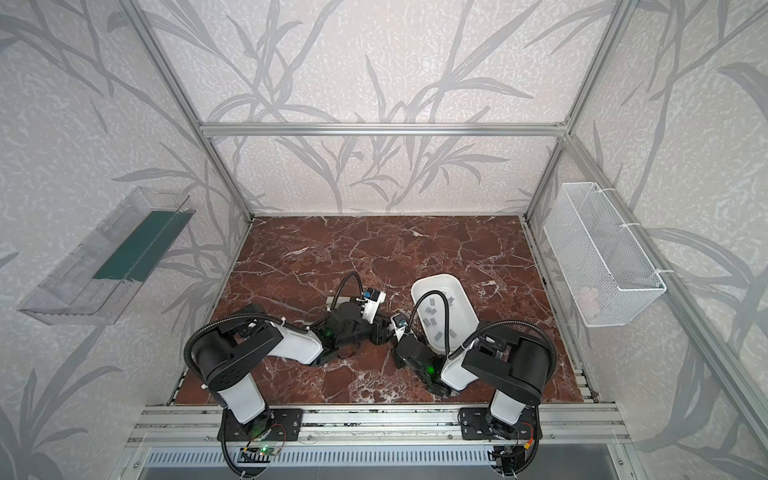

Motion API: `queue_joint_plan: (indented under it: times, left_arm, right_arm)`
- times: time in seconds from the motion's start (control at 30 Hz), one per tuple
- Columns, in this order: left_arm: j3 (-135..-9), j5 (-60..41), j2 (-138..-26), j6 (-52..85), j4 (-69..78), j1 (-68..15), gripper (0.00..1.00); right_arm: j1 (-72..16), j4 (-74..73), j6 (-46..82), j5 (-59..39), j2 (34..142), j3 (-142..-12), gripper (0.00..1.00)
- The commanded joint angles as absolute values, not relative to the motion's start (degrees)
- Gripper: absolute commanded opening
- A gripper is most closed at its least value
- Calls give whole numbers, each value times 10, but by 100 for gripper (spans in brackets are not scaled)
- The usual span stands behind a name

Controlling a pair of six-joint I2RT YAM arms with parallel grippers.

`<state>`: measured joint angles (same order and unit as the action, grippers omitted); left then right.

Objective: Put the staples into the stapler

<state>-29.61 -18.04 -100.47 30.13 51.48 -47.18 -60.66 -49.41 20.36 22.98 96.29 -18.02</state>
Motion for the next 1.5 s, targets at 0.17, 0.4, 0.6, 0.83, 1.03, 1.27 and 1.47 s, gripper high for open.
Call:
queue_joint_plan:
  times: [0.17,0.4,0.6,0.83,1.03,1.27,1.47]
  left_arm:
    - [-282,-178,-1001,295,526,-486,52]
    - [-284,-141,-992,281,502,-485,45]
    - [-293,-125,-980,269,478,-484,42]
    - [-305,-114,-968,255,451,-484,41]
    - [-305,-87,-970,244,442,-484,41]
    - [-302,-78,-973,238,440,-484,40]
    - [-304,-83,-978,239,446,-483,39]
  right_arm:
    - [-610,-497,200,223,959,-169,29]
    - [-610,-486,192,228,904,-148,38]
    - [-610,-433,186,232,814,-134,39]
    - [-610,-350,176,237,694,-125,39]
    - [-607,-279,172,243,684,-174,34]
    - [-604,-292,182,245,768,-211,29]
    - [-602,-301,191,246,827,-230,26]
